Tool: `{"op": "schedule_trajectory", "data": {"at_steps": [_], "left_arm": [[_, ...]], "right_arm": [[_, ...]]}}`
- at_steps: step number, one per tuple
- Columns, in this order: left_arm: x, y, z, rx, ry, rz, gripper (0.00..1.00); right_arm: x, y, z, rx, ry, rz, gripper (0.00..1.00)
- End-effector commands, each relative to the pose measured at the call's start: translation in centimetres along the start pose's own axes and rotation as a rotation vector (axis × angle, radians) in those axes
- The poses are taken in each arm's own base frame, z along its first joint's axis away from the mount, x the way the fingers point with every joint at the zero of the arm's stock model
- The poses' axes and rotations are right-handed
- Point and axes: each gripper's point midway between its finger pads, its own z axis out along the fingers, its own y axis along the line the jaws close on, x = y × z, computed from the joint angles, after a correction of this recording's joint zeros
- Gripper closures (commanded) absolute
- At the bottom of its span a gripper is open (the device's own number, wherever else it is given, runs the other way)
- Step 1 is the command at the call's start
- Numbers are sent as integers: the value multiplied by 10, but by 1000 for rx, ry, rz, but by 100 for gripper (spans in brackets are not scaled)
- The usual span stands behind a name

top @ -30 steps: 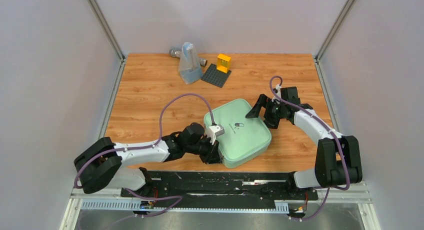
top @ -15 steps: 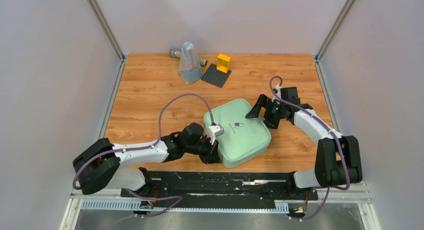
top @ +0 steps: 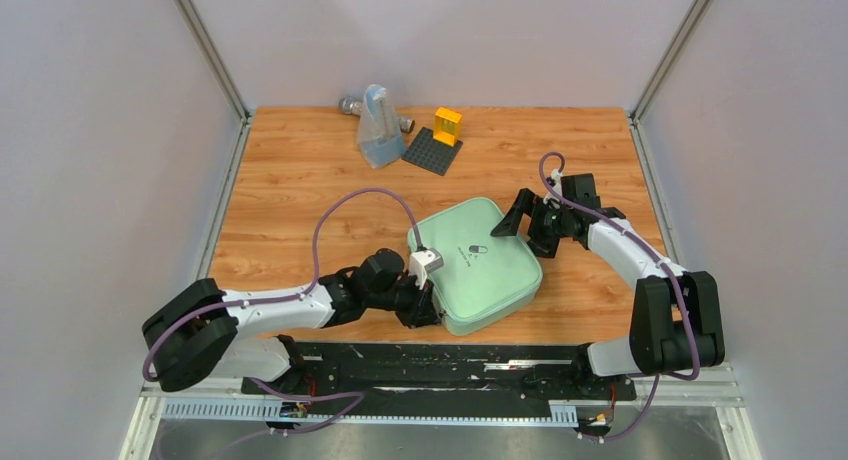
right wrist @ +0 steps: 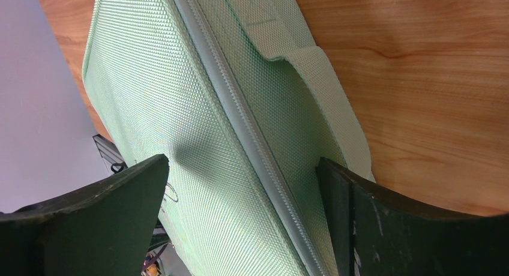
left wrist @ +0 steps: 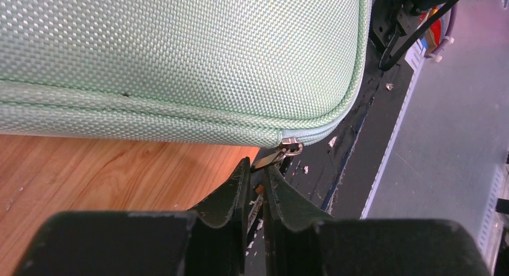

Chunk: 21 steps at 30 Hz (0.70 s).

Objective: Organize the medicine kit
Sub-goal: Zip the medicine box at the center of the board.

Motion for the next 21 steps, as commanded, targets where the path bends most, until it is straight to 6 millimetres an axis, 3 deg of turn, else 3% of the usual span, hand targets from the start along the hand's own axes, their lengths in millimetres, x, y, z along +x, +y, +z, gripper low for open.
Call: {"op": "schedule_trajectory", "data": {"at_steps": [1,7,16,21], "left_arm": [[-20,-5,-3,12,-89,28,84],[-22,-9,-5,30,-105,37,92],[-26,-10,-5,34,-111,41,76],[-28,-11,-6,32,-118,44,73]], "right_arm": [[12,7,-3,-30,43,22,3],[12,7,-3,-30,41,21,3],[12,7,-3,-31,42,21,3],[11,7,-3,-32,42,20,3]]}}
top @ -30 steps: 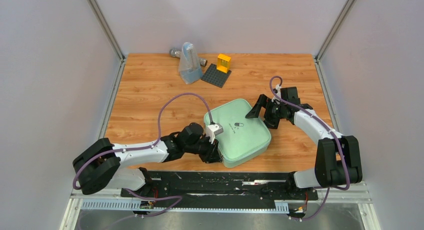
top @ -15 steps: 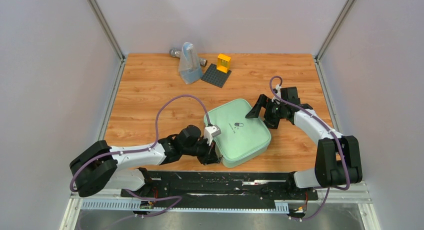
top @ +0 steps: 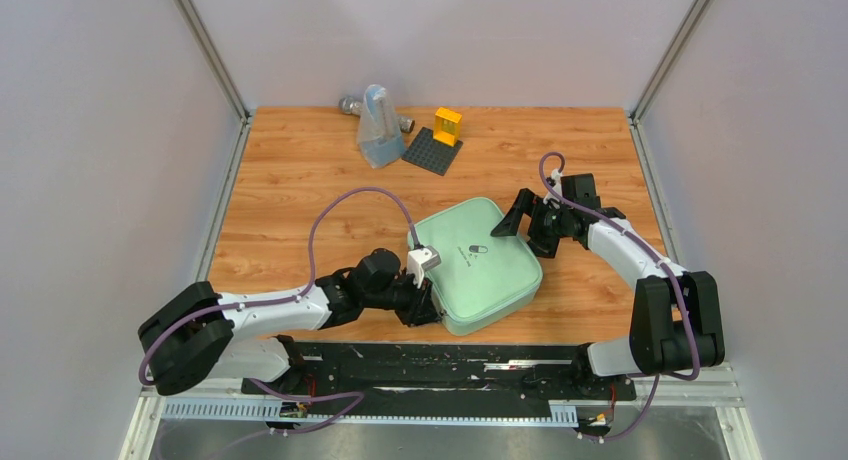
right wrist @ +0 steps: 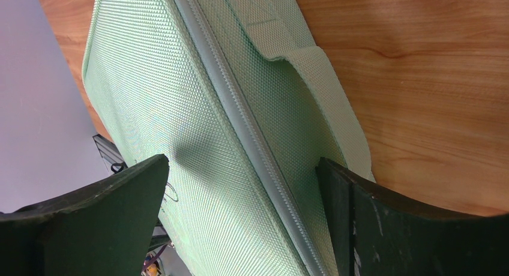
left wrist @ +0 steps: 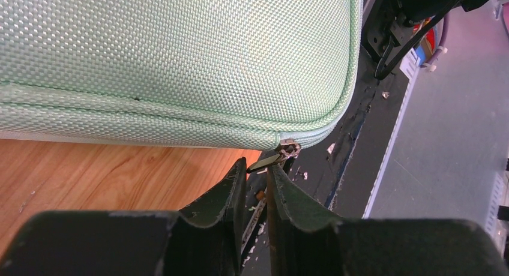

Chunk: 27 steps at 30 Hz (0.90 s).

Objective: Organize the medicine kit
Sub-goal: Zip the medicine box at the center of the board.

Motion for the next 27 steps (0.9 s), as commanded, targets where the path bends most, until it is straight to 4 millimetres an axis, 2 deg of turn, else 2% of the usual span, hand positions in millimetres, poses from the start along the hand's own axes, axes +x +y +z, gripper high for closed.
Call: {"op": "schedule_trajectory", "data": {"at_steps": [1,8,14,17,19,27], "left_arm": [[-24,-8,-2,20,-83,33,73],[-26,-12,-1,41,-75,41,74],[-24,-14,-2,52,-70,46,88],[-23,-14,-2,51,-67,45,90],[-22,-14,-2,50,-67,45,90],[-28,-14,-1,43,-83,48,77]], "right_arm": [[11,8,-3,-32,42,20,3],[11,7,-3,-32,43,22,3],[11,7,-2,-32,44,20,3],[12,7,-2,-32,48,23,3],[11,7,-2,-33,45,22,3],[11,7,-2,-33,45,21,3]]}}
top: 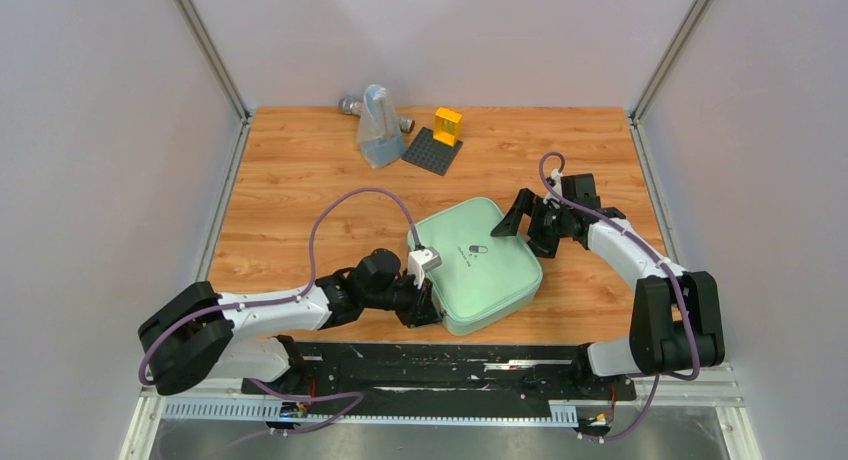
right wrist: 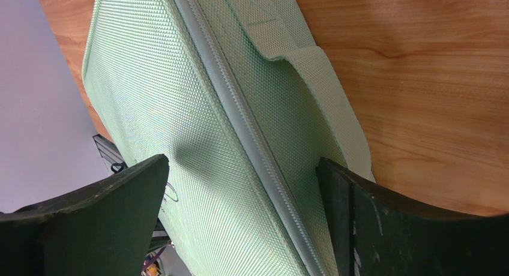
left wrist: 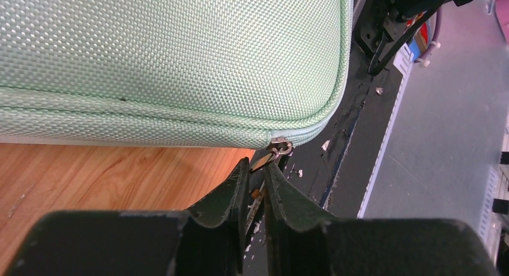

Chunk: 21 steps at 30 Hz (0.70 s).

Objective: Organize the medicine kit
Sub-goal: Zip the medicine box at the center of the board.

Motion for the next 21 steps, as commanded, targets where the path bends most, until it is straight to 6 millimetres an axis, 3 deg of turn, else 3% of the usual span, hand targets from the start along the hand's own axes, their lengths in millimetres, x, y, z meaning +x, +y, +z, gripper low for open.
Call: {"op": "schedule_trajectory", "data": {"at_steps": [1,11,16,21], "left_arm": [[-30,-9,0,18,-93,46,76],[-29,-14,1,37,-90,52,75],[-27,-15,2,42,-81,55,84],[-26,-15,3,41,-78,55,87]], "right_arm": [[12,7,-2,-31,46,21,3],[12,6,-1,-29,48,22,3],[12,6,-2,-28,47,22,3],[13,5,-1,-26,49,23,3]]}}
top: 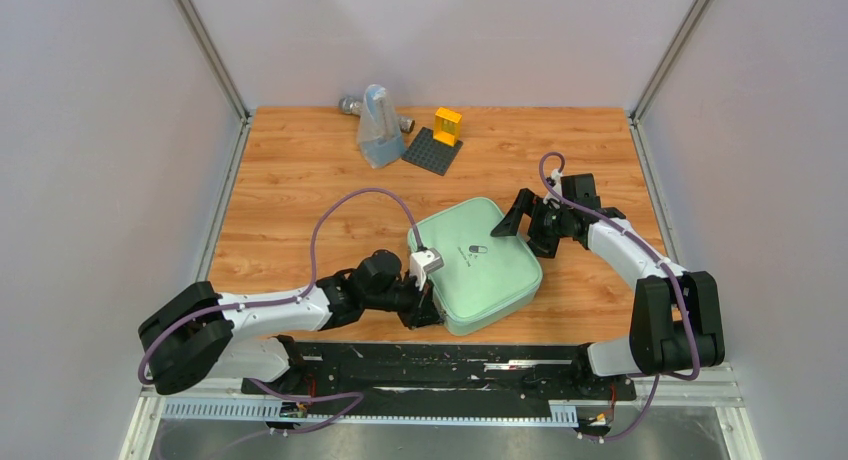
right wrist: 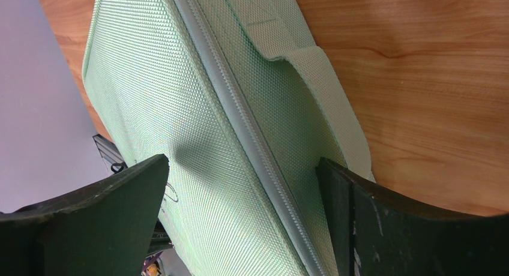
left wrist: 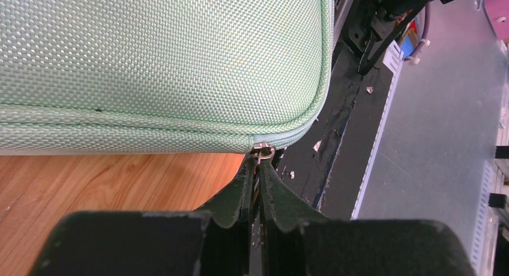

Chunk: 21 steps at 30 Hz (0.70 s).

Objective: Organize the medicine kit
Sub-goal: Zip the medicine box at the center of the board.

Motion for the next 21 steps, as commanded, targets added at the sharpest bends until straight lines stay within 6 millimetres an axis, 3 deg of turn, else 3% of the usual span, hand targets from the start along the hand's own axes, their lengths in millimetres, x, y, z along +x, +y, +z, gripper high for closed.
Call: {"op": "schedule_trajectory", "data": {"at_steps": [1,8,12,17,21], "left_arm": [[-24,-9,2,22,-66,40,87],[-25,-5,4,-4,-75,20,74],[-25,-4,6,-8,-78,11,73],[-24,-6,8,2,-74,15,78],[-24,-8,7,2,-80,17,88]], "right_arm": [[13,5,-1,-27,48,23,3],[12,6,-2,-29,46,20,3],[12,6,-2,-29,48,22,3],[13,6,-2,-29,47,21,3],[13,6,-2,-29,46,22,3]]}}
